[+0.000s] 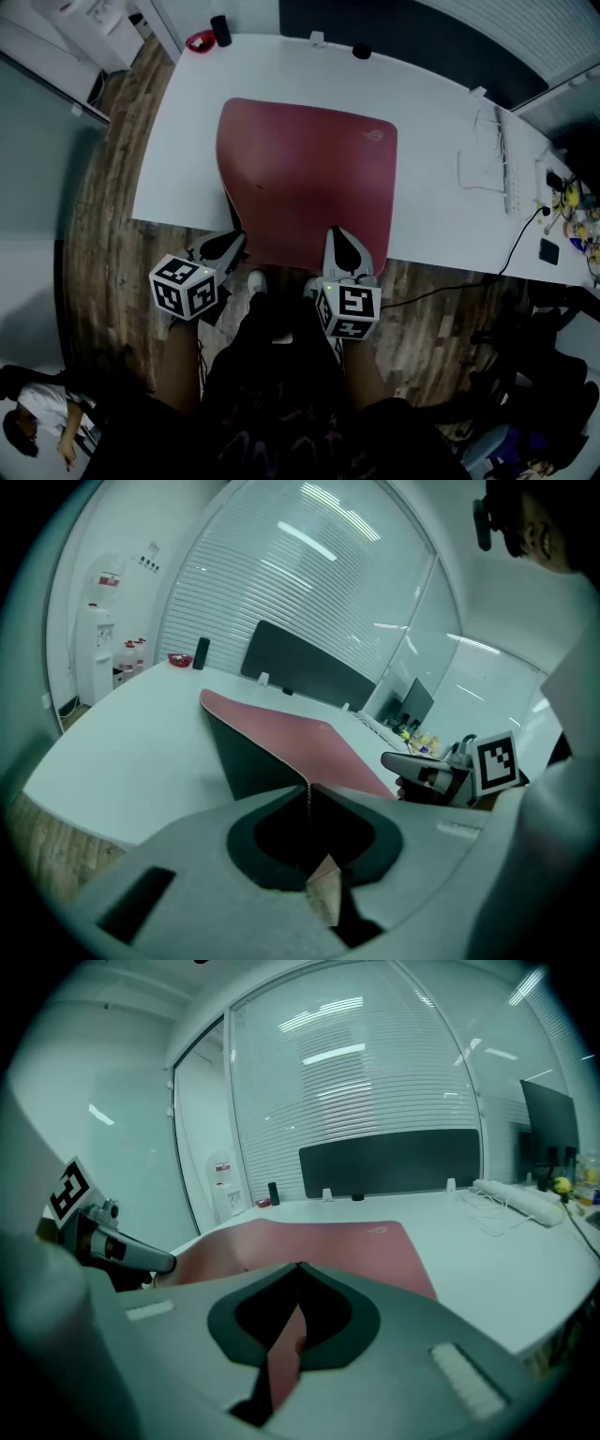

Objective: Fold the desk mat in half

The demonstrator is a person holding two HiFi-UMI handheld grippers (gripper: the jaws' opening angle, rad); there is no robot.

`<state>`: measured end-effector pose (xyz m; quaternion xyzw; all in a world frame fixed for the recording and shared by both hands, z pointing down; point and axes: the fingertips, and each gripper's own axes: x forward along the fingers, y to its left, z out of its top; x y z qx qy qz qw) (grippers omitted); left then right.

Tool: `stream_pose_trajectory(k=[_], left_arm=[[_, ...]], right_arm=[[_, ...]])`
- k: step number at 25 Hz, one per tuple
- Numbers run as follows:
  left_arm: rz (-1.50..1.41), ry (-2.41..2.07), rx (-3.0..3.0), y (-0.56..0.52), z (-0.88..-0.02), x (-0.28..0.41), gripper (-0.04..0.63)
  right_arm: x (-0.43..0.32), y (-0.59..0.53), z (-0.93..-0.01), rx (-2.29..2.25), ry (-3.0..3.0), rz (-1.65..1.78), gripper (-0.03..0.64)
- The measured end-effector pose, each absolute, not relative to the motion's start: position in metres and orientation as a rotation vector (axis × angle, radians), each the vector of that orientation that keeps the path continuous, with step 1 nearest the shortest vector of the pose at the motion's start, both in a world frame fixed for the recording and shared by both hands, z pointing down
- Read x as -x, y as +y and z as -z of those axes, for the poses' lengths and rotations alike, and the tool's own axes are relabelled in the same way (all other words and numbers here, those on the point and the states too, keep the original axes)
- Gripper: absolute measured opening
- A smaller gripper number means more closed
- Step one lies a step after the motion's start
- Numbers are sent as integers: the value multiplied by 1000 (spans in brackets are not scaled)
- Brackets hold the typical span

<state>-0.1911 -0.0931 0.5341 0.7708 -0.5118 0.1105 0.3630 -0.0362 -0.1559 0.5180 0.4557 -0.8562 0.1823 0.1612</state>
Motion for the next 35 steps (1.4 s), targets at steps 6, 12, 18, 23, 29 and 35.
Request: stream_pose_trajectory(k=[6,12,18,23,29,35], left_arm=[[-361,-1221,-2069,-115,-529,132,18],[-437,-1098,-2144,-135,-531,66,18],[-520,-959,-2198,-146,-542,-1,18],[-577,-847,-2217,-152,-556,-54,18],[-638,-723,-2244,-149,-570,-108,18],[-691,-668,-2238,-151,-580,-134,20]], right_arm=[[-34,-156,-517,-1466,-2375,-560,8],[-104,-152,-522,-1608,-2292,-598,8],[-166,-148,-531,-1732,-2193,-647,8],[-207,-145,-536,-1803,-2129,-676,8],[-248,-132,-548,-1879,-2050,-722,8],[-281,-121,-554,-1953,-1977,-765,8]])
